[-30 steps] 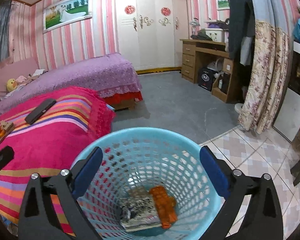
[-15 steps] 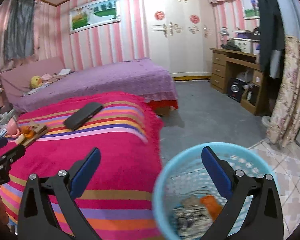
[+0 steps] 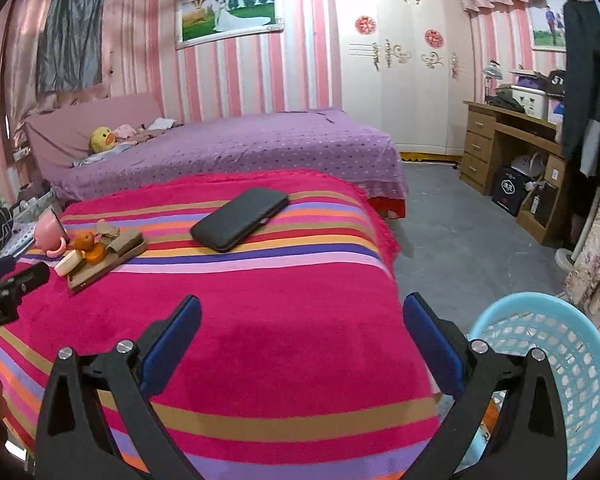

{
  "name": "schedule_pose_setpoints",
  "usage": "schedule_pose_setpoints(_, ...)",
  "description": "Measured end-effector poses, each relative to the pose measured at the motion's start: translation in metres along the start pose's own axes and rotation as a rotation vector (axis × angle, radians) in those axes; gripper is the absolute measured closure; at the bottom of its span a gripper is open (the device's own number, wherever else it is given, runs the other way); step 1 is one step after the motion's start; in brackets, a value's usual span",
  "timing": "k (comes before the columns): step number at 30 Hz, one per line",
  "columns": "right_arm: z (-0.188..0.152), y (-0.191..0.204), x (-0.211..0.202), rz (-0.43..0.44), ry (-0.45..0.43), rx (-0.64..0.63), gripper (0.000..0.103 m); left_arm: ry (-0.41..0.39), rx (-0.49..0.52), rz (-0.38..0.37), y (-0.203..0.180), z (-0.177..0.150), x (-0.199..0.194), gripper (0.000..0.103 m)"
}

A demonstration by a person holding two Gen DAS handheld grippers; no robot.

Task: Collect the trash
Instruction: 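Move both empty tools back over the items on the bed, then grasp the tangerine beside the white bowl with the left tool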

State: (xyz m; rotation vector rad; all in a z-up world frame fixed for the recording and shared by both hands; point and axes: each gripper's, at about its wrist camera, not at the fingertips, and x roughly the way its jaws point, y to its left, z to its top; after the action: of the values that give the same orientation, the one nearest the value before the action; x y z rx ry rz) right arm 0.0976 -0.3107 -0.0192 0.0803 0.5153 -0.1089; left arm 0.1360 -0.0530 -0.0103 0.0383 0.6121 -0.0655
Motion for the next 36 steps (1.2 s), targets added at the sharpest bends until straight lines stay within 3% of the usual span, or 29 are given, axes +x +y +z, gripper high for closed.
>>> schedule_pose_setpoints(4, 0.003, 0.014, 0.011, 0.011, 0.005, -0.011, 0.005, 0.024, -0.038, 0.012, 0.020, 0.007, 0.013, 0.006)
schedule_pose_setpoints(9, 0.007, 0.030, 0.030, 0.035, 0.023, -0.017, 0.005, 0.028, -0.011, 0.063, 0.033, 0.019, 0.036, 0.005)
schedule_pose_setpoints(14, 0.011, 0.051, 0.046, 0.058, 0.042, -0.033, 0.005, 0.055, -0.036, 0.042, 0.048, 0.022, 0.055, 0.006)
schedule_pose_setpoints(17, 0.014, 0.068, 0.055, 0.063, 0.049, -0.077, 0.005, 0.055, -0.022, 0.092, 0.056, 0.021, 0.061, 0.006)
schedule_pose_setpoints(23, 0.024, 0.096, 0.078, 0.078, 0.074, -0.150, 0.005, 0.080, -0.082, 0.054, 0.086, 0.024, 0.076, 0.006)
schedule_pose_setpoints(30, 0.032, 0.112, 0.098, 0.075, 0.087, -0.202, 0.005, 0.102, -0.063, 0.047, 0.092, 0.030, 0.098, 0.006)
schedule_pose_setpoints(36, 0.026, 0.105, 0.109, 0.072, 0.122, -0.173, 0.005, 0.125, -0.024, -0.003, 0.076, 0.039, 0.119, 0.027)
